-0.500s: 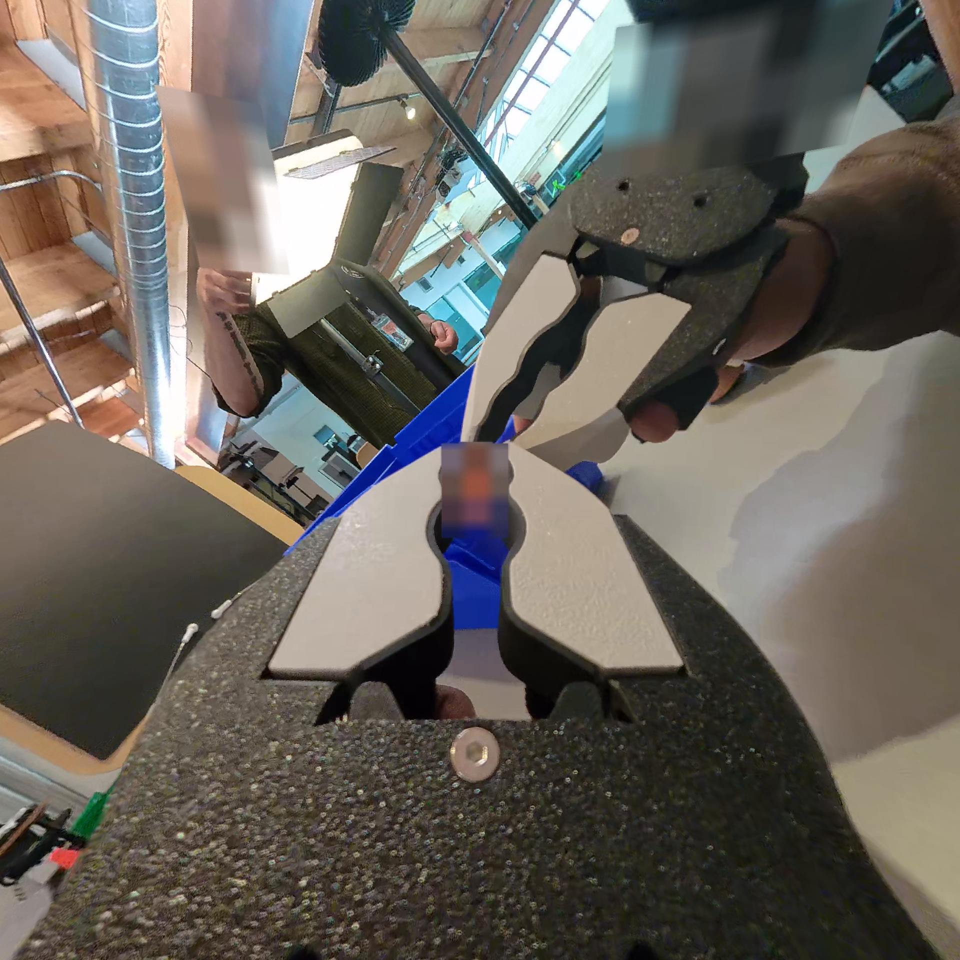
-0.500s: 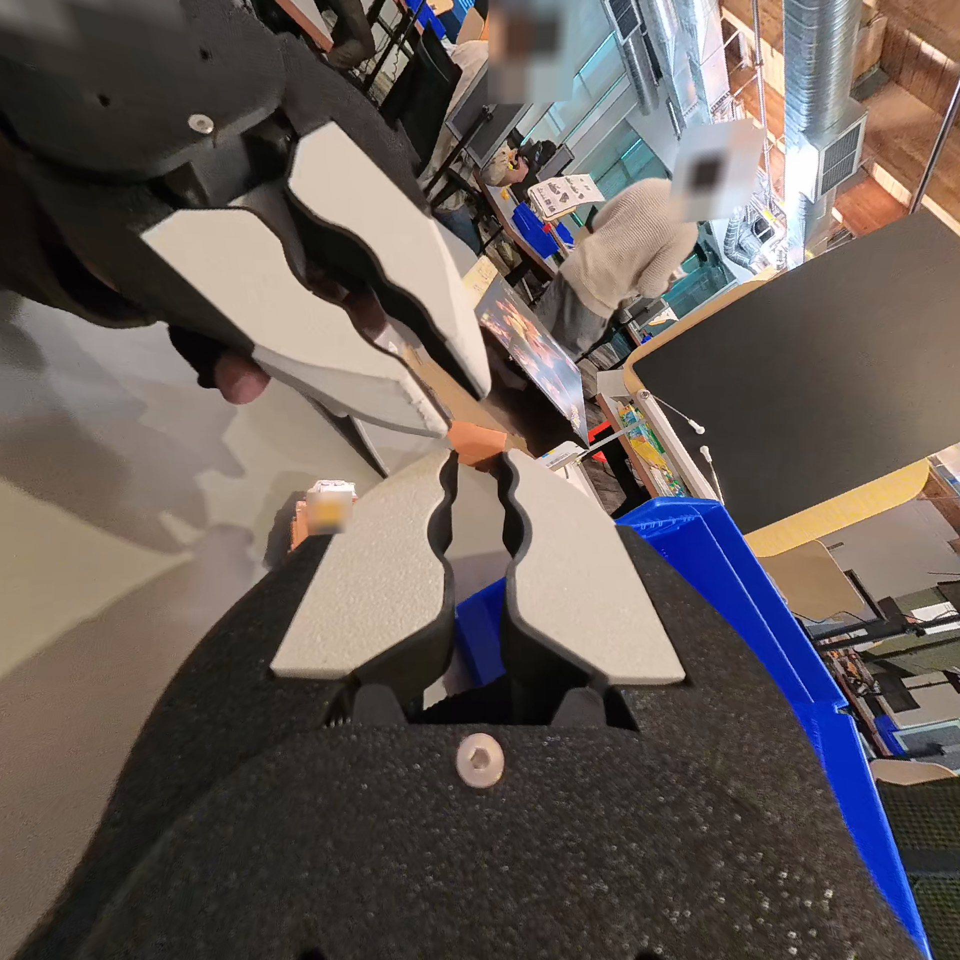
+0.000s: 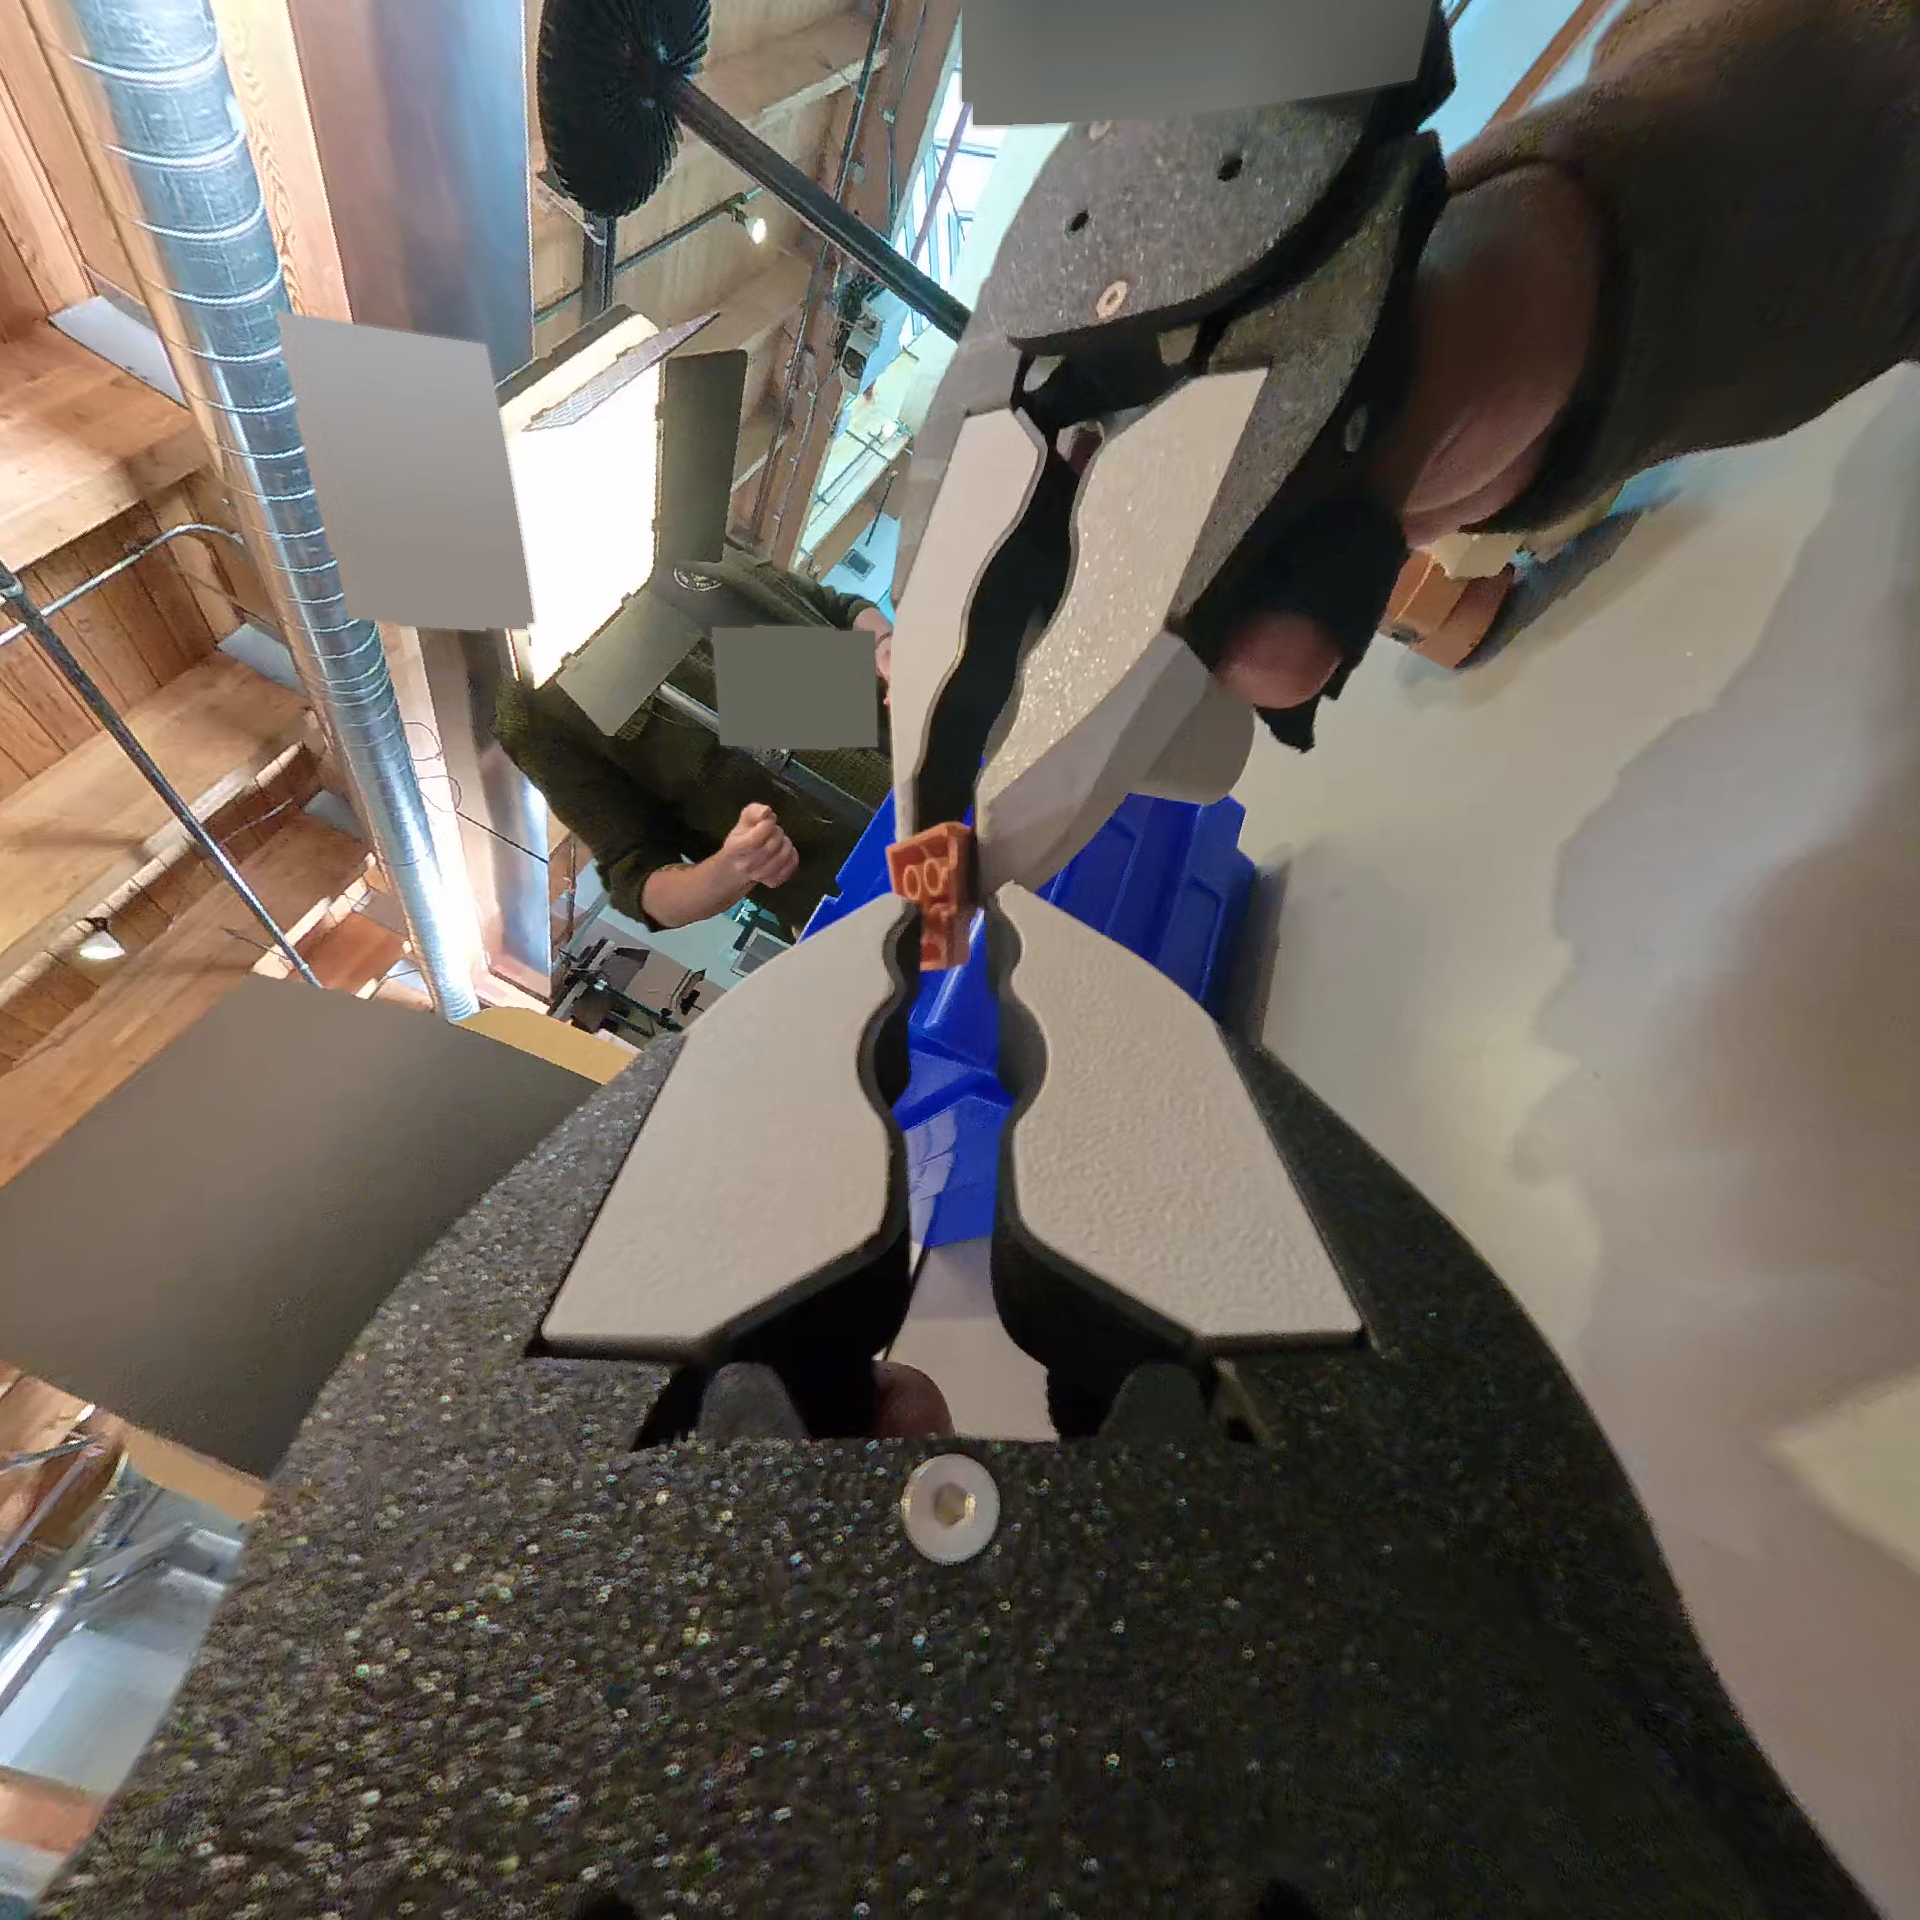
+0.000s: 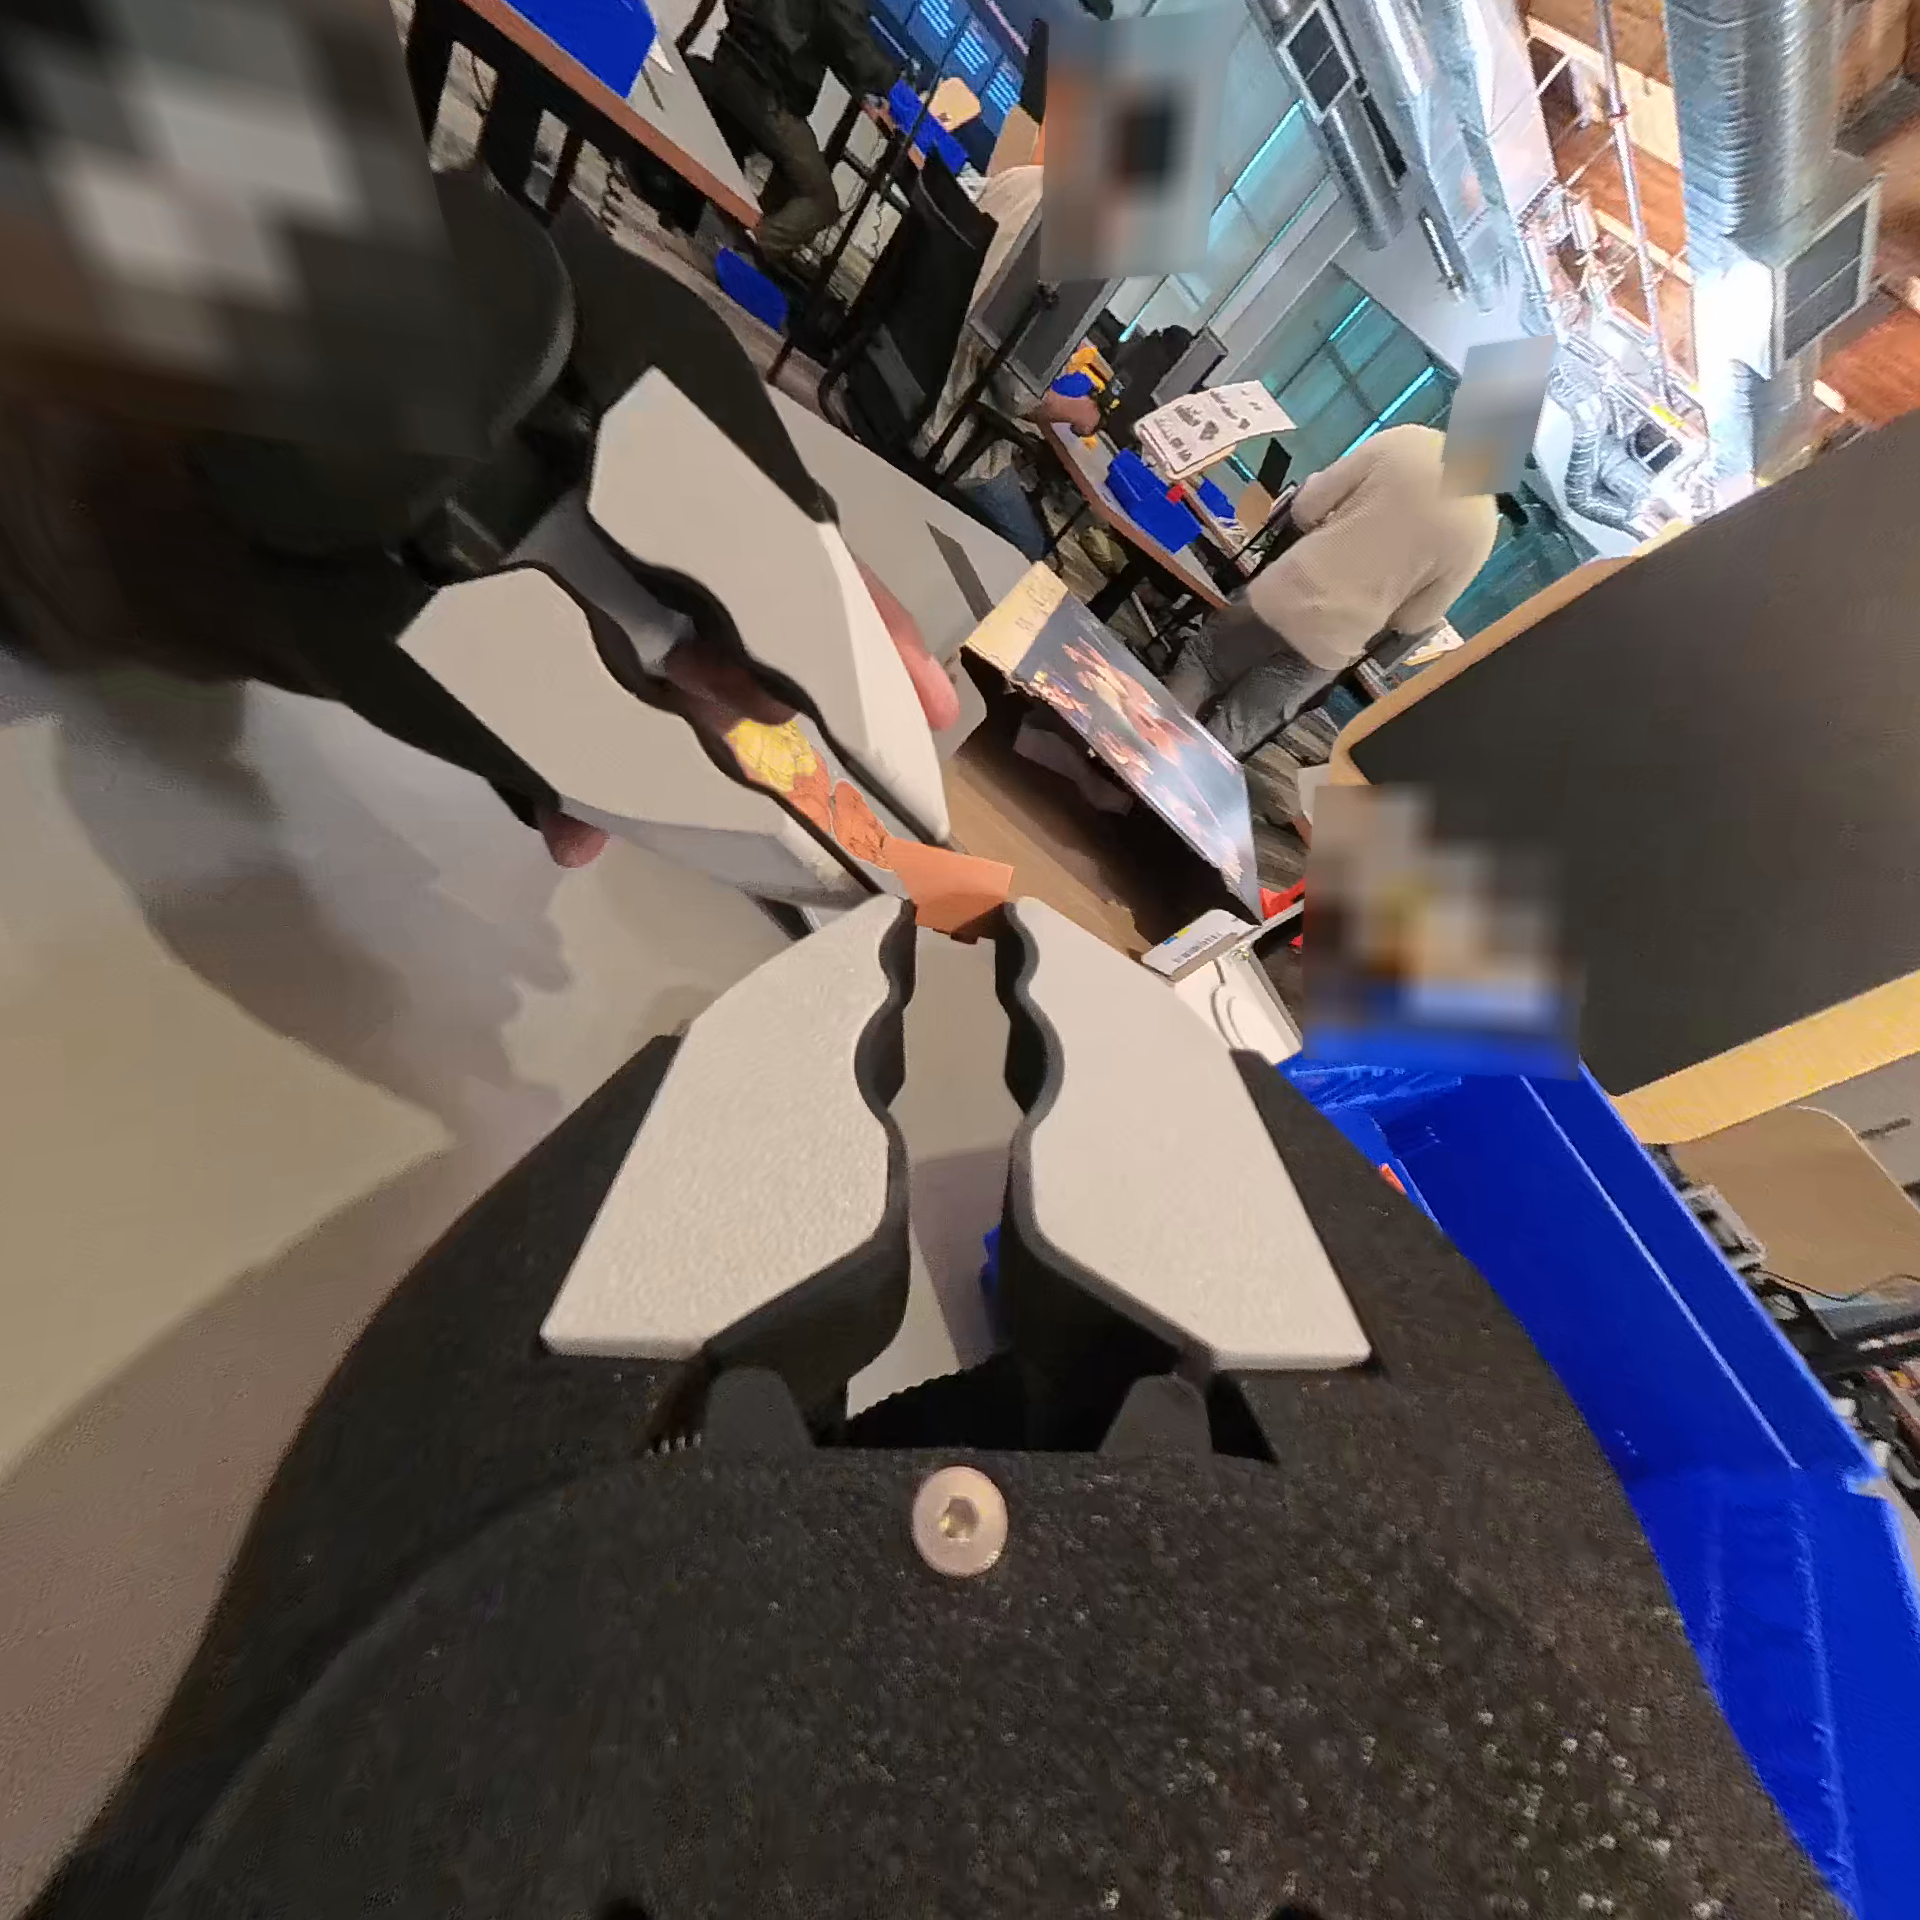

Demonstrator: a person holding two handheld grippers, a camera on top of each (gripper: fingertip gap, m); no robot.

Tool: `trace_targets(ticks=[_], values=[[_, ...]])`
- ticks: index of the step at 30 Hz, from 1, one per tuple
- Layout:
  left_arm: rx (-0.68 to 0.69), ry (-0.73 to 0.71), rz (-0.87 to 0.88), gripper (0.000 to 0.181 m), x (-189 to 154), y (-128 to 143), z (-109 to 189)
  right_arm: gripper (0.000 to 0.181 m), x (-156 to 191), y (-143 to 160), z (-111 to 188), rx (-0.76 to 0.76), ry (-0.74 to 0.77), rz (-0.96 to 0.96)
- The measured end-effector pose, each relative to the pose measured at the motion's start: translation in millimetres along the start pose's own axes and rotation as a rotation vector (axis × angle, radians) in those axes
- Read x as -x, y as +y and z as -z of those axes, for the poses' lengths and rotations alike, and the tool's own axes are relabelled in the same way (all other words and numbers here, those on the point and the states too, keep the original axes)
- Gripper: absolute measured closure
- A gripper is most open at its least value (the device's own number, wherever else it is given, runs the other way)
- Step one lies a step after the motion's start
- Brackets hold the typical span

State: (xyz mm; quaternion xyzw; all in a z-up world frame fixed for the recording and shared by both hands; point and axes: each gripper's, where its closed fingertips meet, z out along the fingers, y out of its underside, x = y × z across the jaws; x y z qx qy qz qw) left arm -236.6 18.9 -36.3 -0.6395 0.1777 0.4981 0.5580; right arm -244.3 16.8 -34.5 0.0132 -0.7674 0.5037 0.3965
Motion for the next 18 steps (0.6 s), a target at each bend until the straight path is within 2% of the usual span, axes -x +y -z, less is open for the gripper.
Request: trace_targets(ticks=[5,11,18], values=[[0.012,0.015,0.013,0.174,-0.9,0.9,0.4,0.167,2.7,1.1,0.3,0.038,0.020,0.075],[-0.001,0.089,0.217,0.174,-2.9,-2.7,0.7,0.167,3.8,-2.4,4.7,0.037,0.049,0.149],[0.004,0.240,0.426,0.176,-14.2,-0.5,-0.9,0.167,9.5,2.5,9.9,0.036,0.001,0.234]])
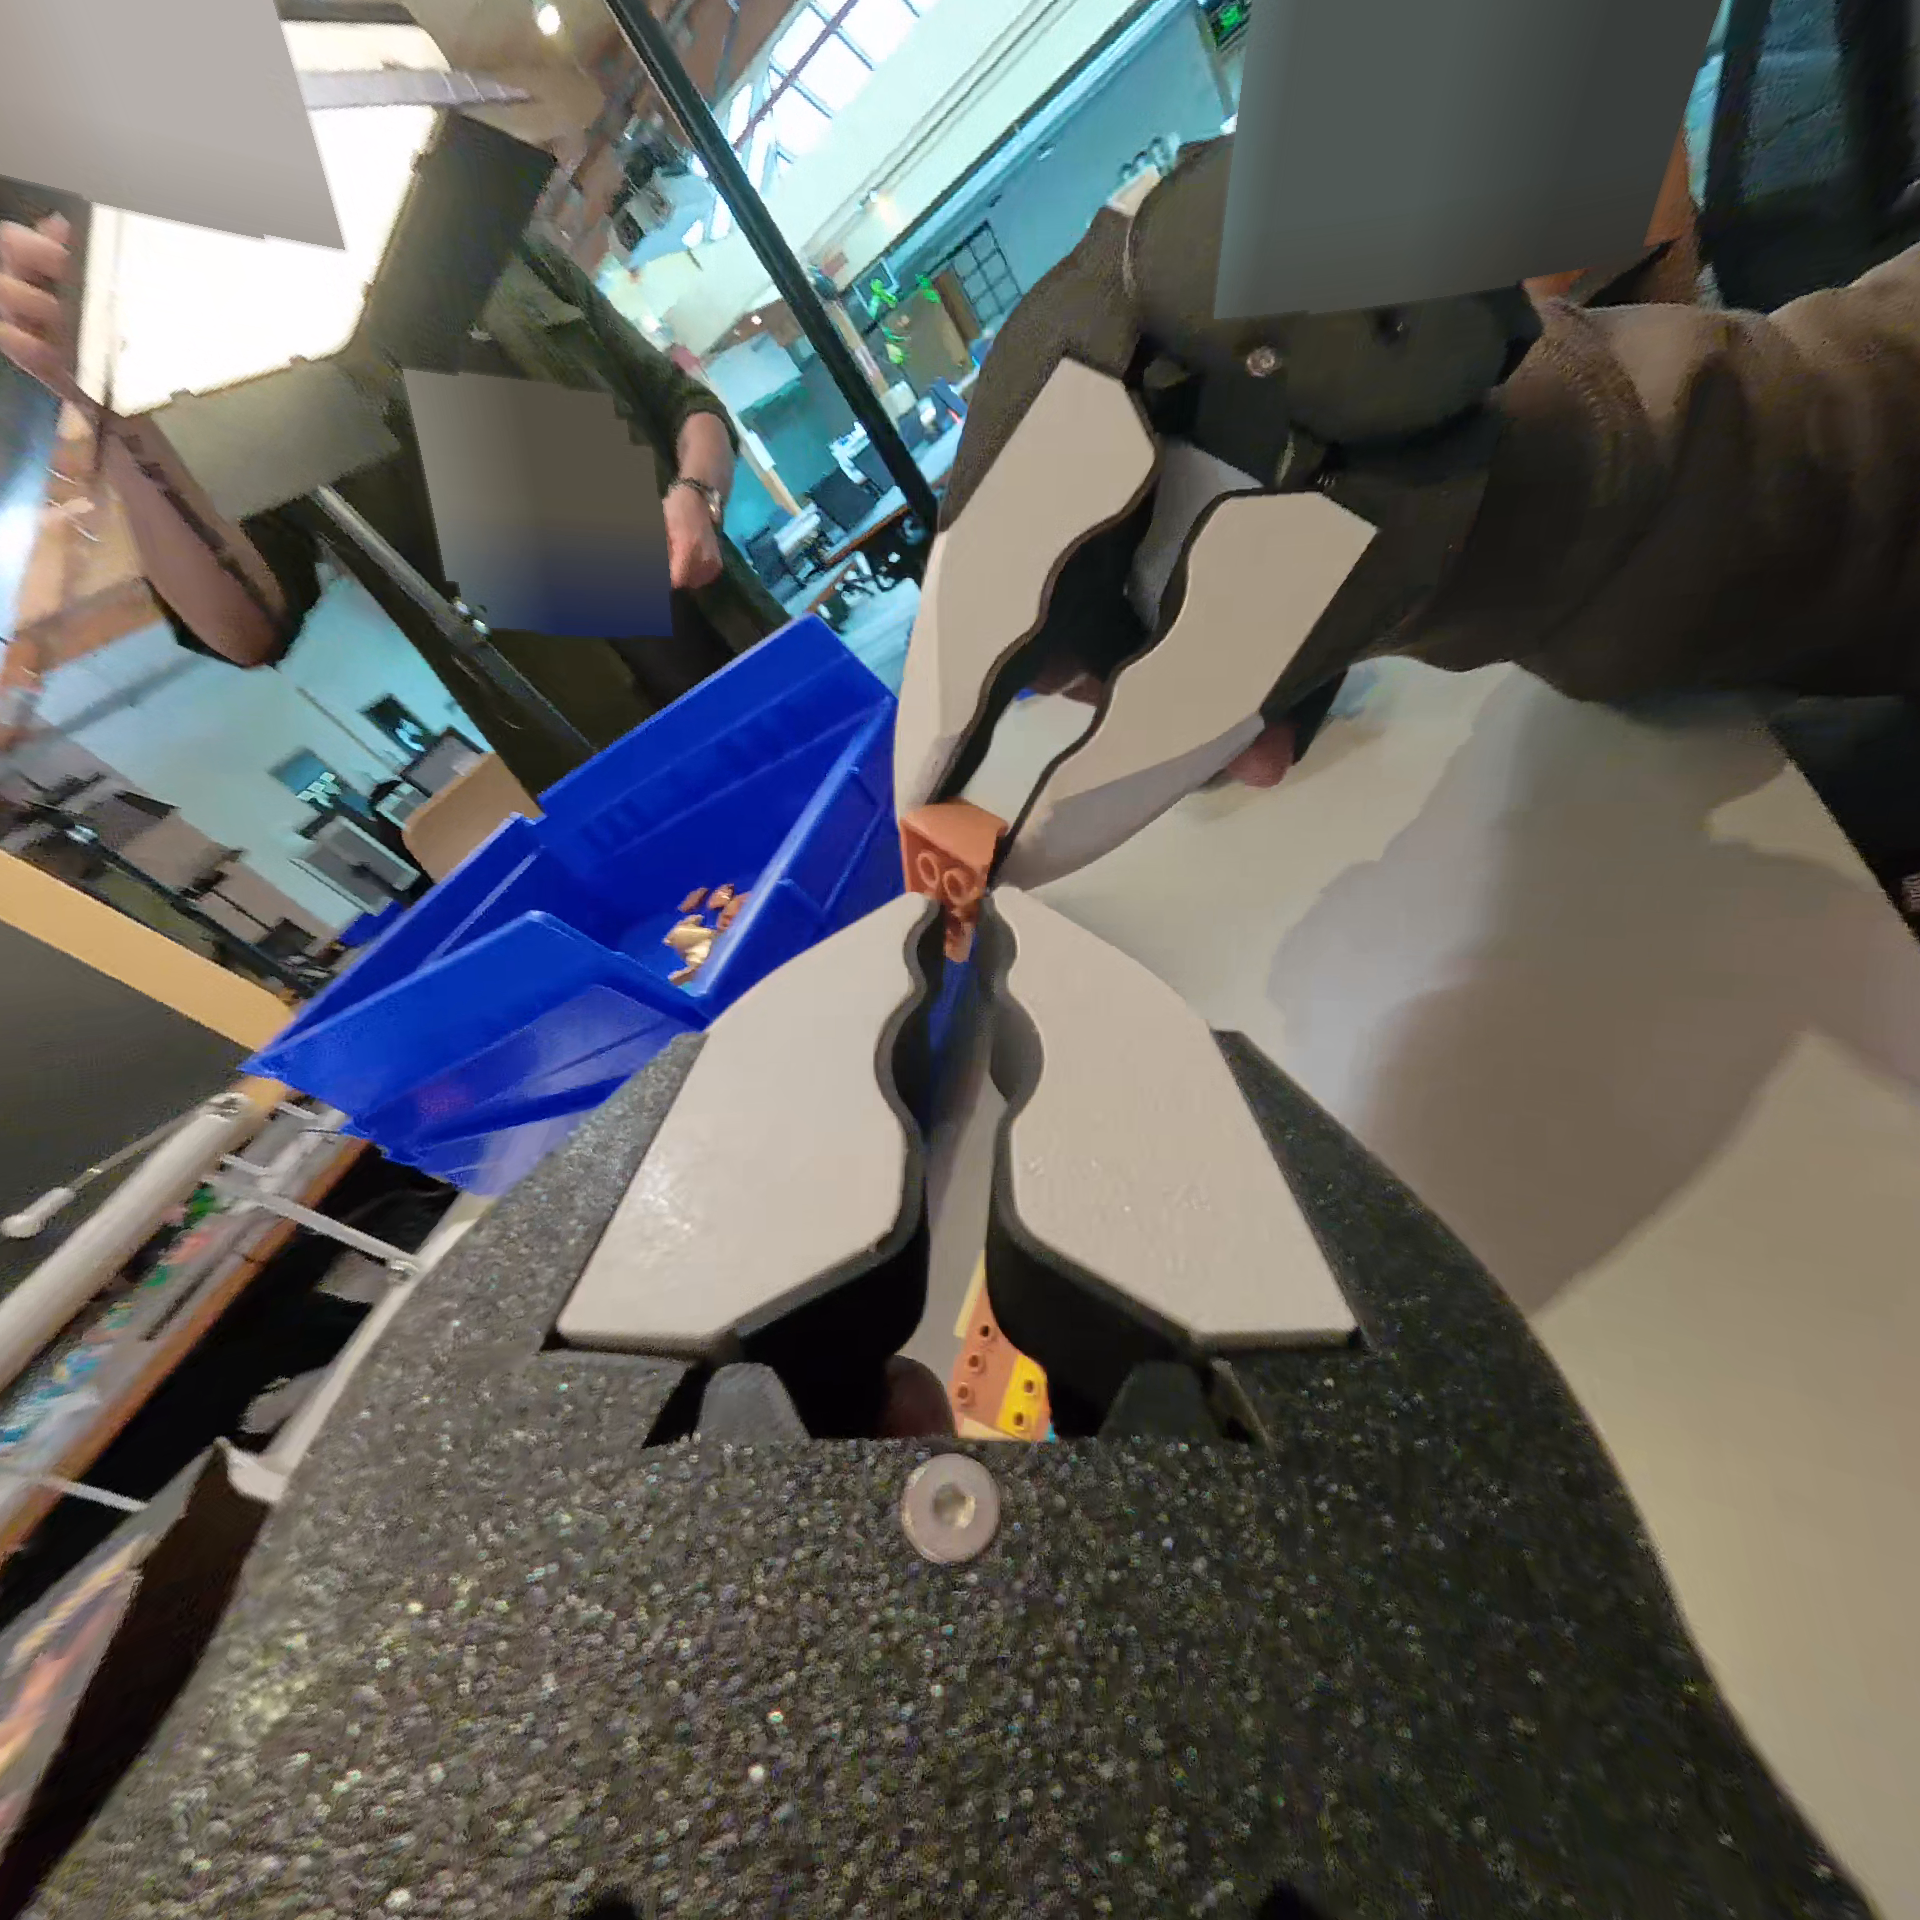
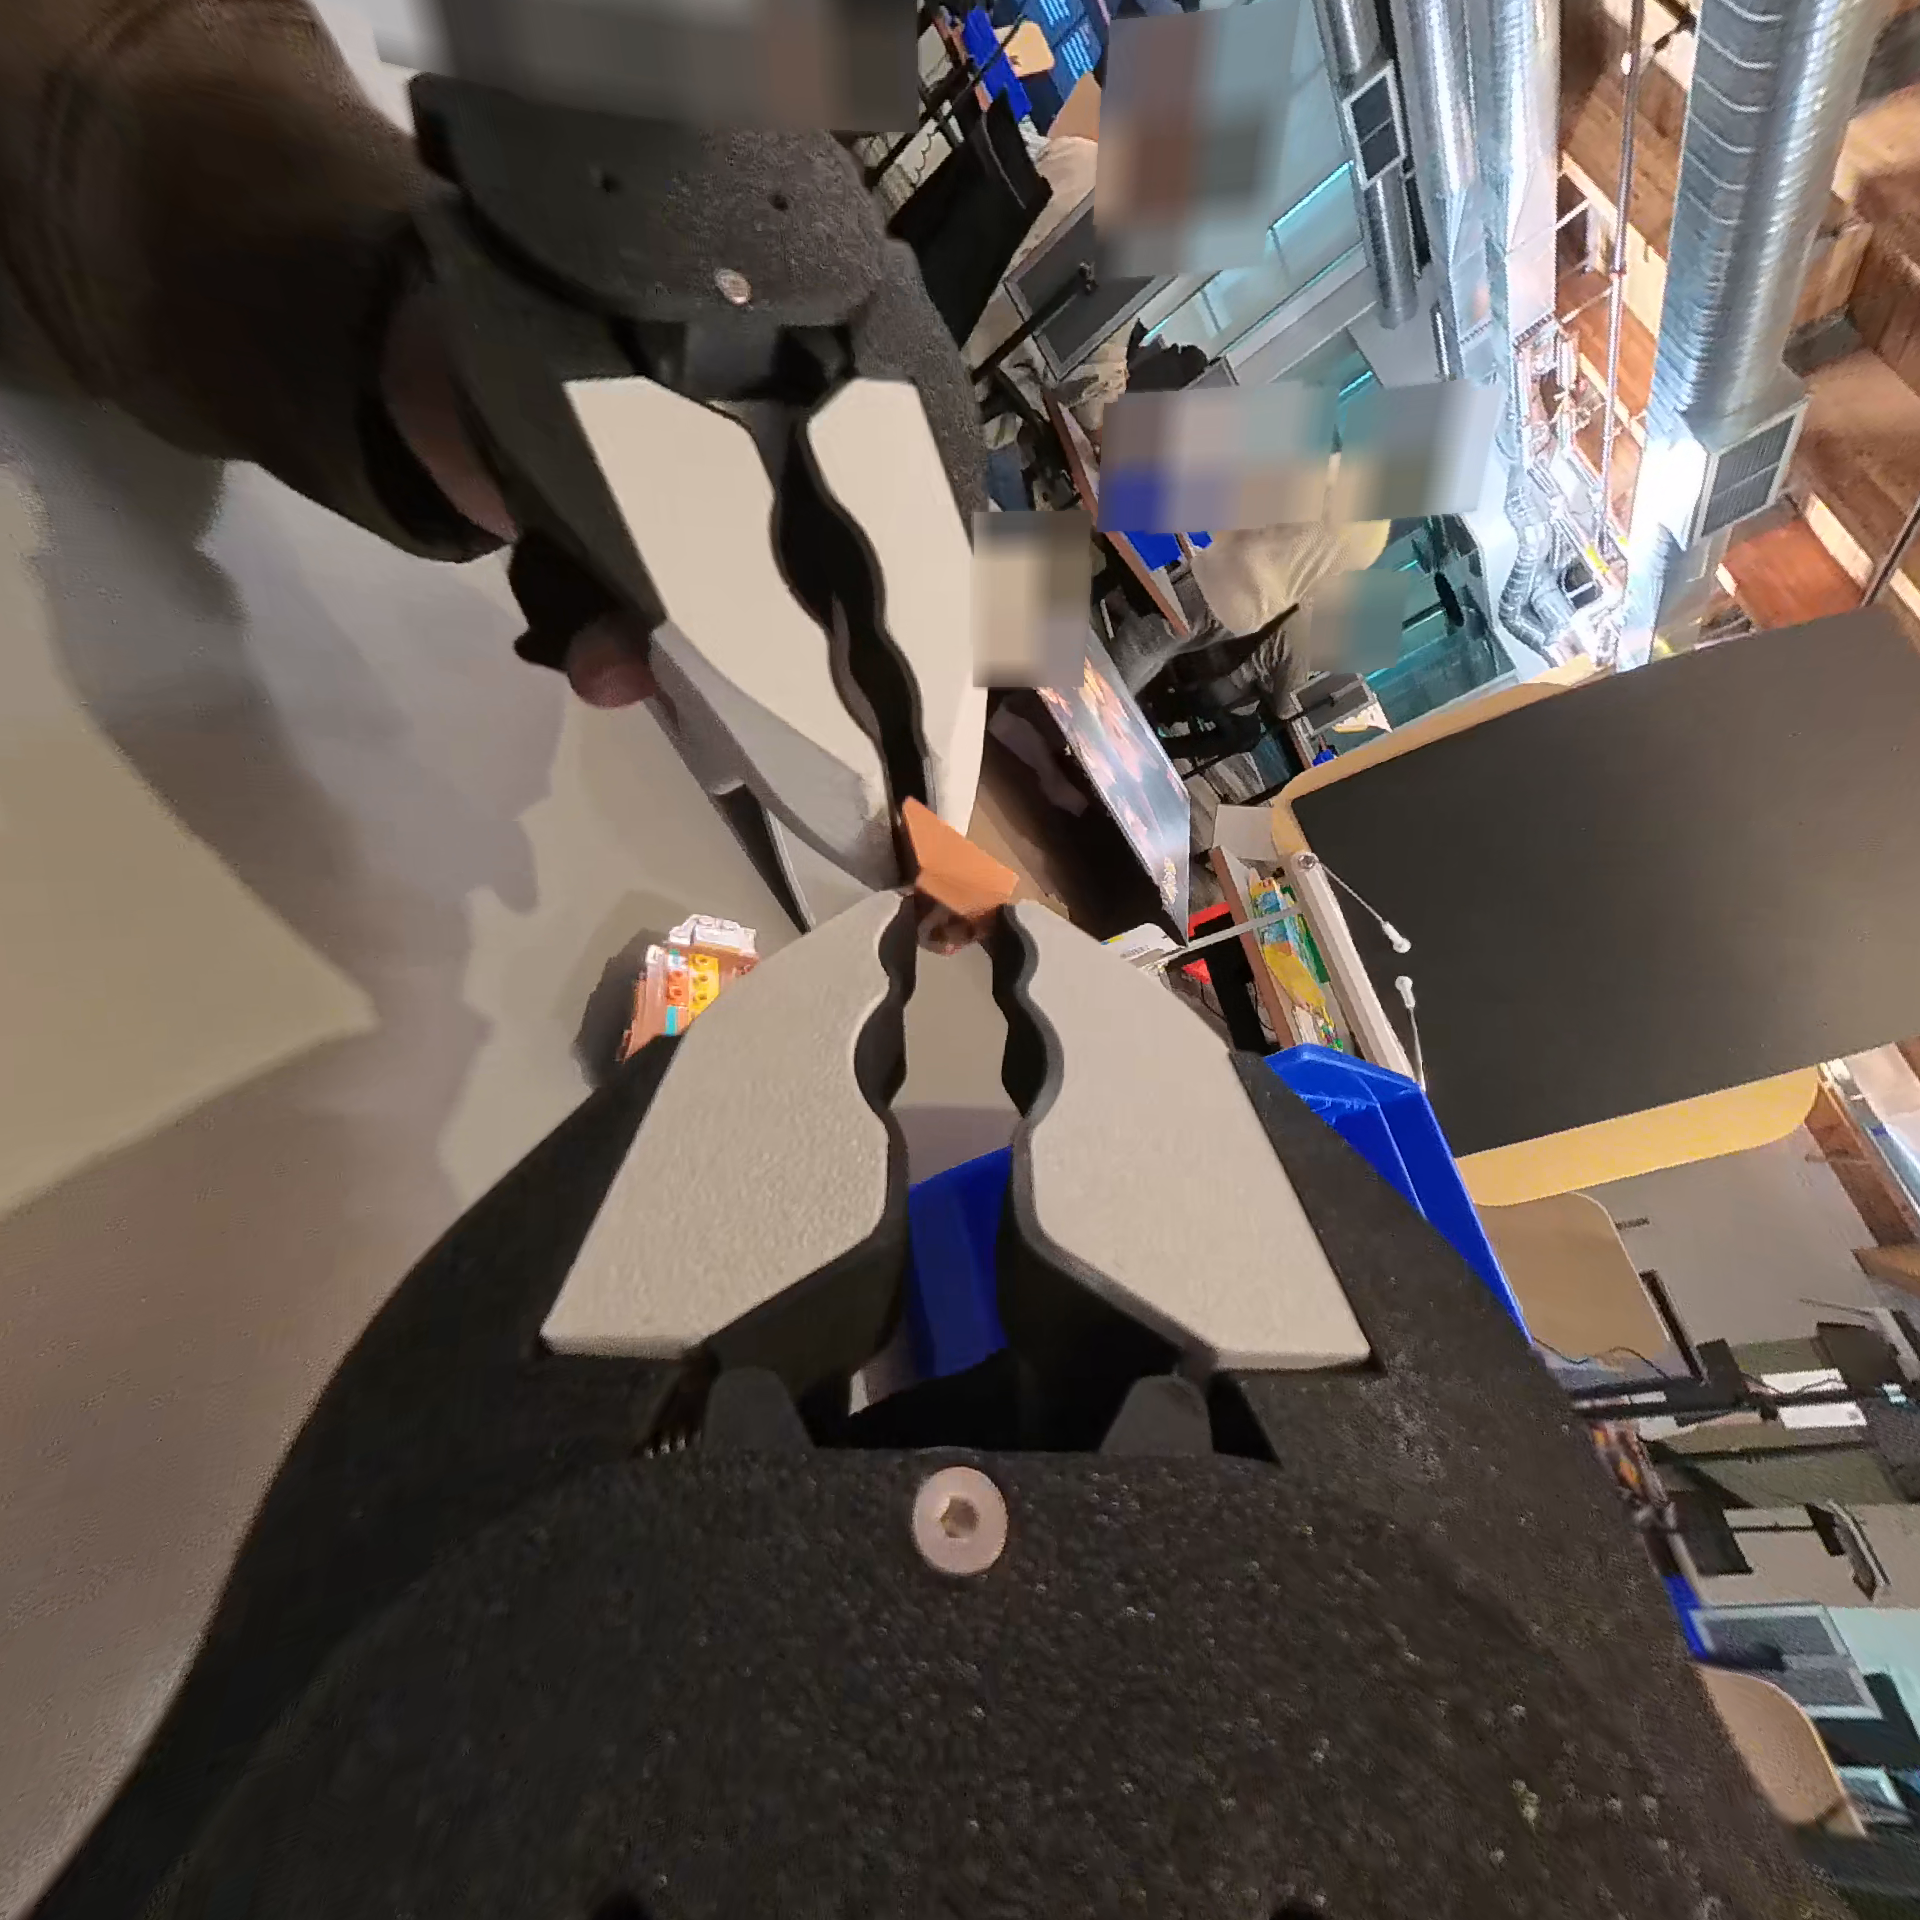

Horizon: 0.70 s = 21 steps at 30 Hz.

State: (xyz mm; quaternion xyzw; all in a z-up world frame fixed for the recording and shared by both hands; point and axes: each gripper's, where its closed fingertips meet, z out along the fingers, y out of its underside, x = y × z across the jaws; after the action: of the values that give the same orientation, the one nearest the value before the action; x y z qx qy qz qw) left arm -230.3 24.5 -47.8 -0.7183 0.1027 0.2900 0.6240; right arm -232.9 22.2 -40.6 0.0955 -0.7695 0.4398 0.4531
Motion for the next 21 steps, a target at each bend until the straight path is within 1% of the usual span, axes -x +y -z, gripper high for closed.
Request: trace_targets(ticks=[3,6,9,11,13,15,17,19,21], values=[[0.013,0.049,0.077,0.176,-2.3,3.1,-0.9,0.167,2.0,1.0,0.4,-0.002,-0.010,0.022],[0.002,0.082,0.202,0.176,0.0,3.4,-0.7,0.167,0.9,1.7,-1.4,-0.010,0.000,0.019],[-0.028,0.111,0.359,0.177,3.6,1.7,-0.2,0.164,-4.9,2.3,-3.4,-0.016,0.065,0.028],[-0.057,0.141,0.490,0.177,4.7,-0.1,-0.4,0.164,-8.1,0.1,-1.9,-0.028,0.129,0.088],[-0.068,0.162,0.613,0.177,6.5,1.6,-1.3,0.165,-9.7,1.6,-1.1,-0.004,0.181,0.157],[-0.094,0.185,0.693,0.177,8.1,1.4,-0.6,0.165,-10.9,4.2,-1.2,0.028,0.211,0.198],[-0.134,0.198,0.736,0.177,10.9,-2.1,1.7,0.165,-11.5,6.1,-1.2,0.034,0.205,0.168],[-0.159,0.201,0.765,0.177,13.2,-5.0,3.3,0.165,-12.7,6.2,-0.5,0.009,0.180,0.083],[-0.154,0.189,0.741,0.177,12.8,-4.9,2.9,0.165,-15.0,5.9,1.0,-0.020,0.148,-0.025]])
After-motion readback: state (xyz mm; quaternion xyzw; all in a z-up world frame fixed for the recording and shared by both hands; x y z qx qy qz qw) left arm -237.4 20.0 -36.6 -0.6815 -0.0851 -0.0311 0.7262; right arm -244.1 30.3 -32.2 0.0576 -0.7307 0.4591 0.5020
